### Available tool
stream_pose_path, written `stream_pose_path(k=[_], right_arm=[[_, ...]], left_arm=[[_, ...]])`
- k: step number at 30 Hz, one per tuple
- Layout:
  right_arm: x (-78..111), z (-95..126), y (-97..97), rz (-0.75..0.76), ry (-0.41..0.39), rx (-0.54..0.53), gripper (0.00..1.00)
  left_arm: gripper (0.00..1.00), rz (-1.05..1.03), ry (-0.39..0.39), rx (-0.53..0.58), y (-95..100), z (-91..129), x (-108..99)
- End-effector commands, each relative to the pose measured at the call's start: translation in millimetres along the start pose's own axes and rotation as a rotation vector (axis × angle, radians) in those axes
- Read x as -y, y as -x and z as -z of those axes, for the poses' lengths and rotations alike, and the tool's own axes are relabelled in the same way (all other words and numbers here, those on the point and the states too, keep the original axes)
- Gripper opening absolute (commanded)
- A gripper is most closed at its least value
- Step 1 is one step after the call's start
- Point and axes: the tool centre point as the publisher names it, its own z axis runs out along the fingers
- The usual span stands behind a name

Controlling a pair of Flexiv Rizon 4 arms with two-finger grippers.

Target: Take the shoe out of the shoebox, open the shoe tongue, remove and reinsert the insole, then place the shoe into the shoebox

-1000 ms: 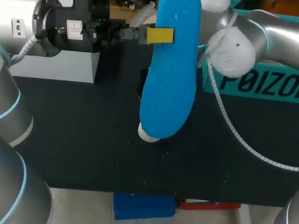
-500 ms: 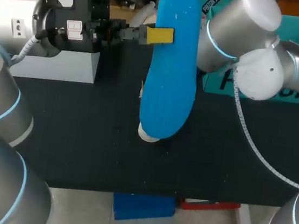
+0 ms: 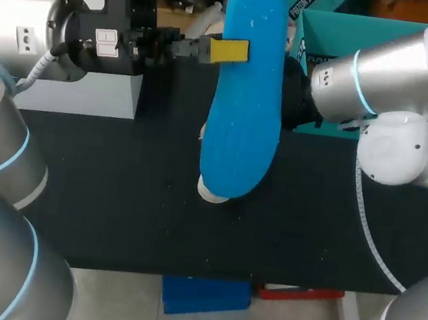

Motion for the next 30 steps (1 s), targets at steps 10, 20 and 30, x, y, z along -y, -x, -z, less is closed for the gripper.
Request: stream_pose_path(k=[10, 20, 30], right_arm=[[2.6, 17, -0.6, -0.073, 0.127, -0.438, 1.00], [0.1, 27, 3.0, -0.135, 0.107, -0.482, 1.00], [-8.9, 34, 3.4, -0.196, 0.052, -0.469, 1.00]], left_arm=[[0.00, 0.000, -0.001, 0.002, -0.3, 0, -2], [0.00, 0.000, -0.001, 0.002, -0.3, 0, -2], [0.00, 0.000, -0.001, 0.002, -0.3, 0, -2]])
